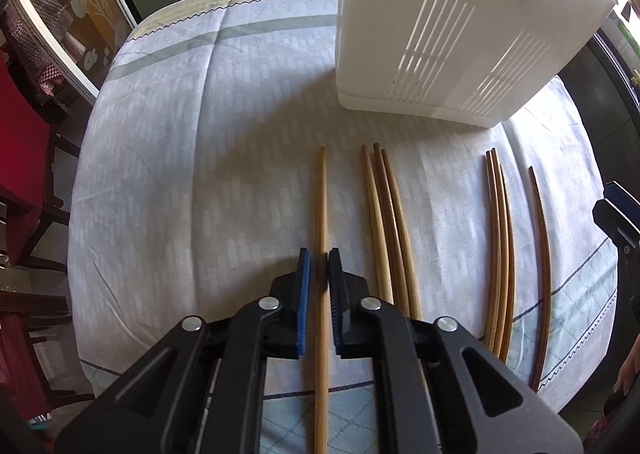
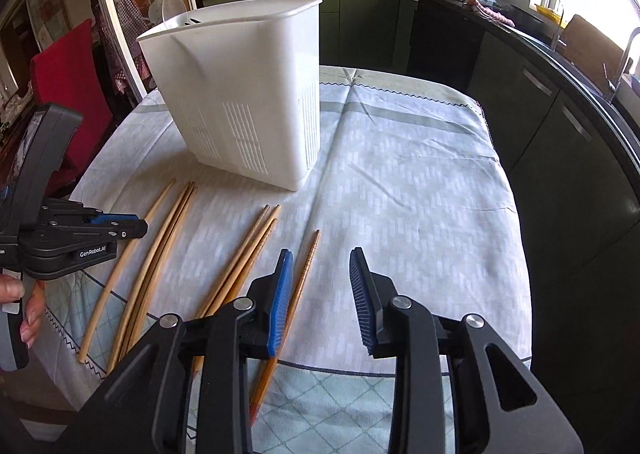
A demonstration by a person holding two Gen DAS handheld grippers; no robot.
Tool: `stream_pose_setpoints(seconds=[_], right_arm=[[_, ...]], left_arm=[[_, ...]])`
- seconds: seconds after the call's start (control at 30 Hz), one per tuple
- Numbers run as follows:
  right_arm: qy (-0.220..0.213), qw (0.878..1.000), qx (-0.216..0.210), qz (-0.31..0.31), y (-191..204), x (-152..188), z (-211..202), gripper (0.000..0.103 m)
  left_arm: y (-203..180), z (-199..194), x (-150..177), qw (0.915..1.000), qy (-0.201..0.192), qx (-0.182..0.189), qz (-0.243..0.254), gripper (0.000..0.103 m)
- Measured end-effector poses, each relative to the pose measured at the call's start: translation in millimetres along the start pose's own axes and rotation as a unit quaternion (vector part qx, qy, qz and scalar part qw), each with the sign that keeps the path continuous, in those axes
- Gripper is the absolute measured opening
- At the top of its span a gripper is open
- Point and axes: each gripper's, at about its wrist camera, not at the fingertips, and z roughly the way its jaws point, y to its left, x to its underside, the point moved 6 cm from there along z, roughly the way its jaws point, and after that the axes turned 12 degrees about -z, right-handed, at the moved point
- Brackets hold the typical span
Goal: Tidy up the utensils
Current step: 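Grasp one wooden chopstick with the left gripper while right grasps another chopstick, then carry chopsticks to the caddy and drop left one in while right carries its chopstick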
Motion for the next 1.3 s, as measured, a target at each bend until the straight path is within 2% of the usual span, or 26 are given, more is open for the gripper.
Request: stream_pose_setpoints(seconds=[0.13,0.43,0.63,0.73,0.77,0.8,1.03,1.3], right_arm=[[0.023,1.0,-0.014,-0.003,5.2,1.2,12.1,0.03],[0.105,0.994,-0.028,-0.004,6.8,4.5,51.8,0.029],[0.129,0.992,-0.018,-0.002,11.2,4.4,71.0,0.027],[0.127,0.992,-0.018,-0.004,16.6,1.5,72.8,0.016],[0.127,0.992,-0.021,-0.006,19.0,1.3,73.1,0.009],[0.127,0.992,-0.021,-0.009,21.7,1.1,73.1,0.008],[0.106,0.994,-0.041,0.001,28.9,-0.9,60.1,0.006],[0.022,0.998,-0.058,0.012,22.5,-15.7,-12.1,0.006]], left_arm=[[-0.2,0.7,-5.6,1.0,-0.001,0.004,-0.001,0.006],[15.3,-40.1,-18.0,0.9976,-0.068,0.016,-0.006,0.006],[14.0,-55.8,-15.5,0.9959,-0.087,0.025,-0.003,0.006],[13.6,-57.6,-12.5,0.9957,-0.087,0.03,-0.003,0.006],[13.4,-58.3,-12.9,0.9957,-0.088,0.03,-0.003,0.006],[13.6,-58.3,-12.5,0.9956,-0.088,0.032,-0.002,0.006],[14.8,-66.8,-11.6,0.9948,-0.093,0.041,-0.002,0.006],[12.4,-92.3,-7.4,0.9922,-0.112,0.053,0.009,0.006]])
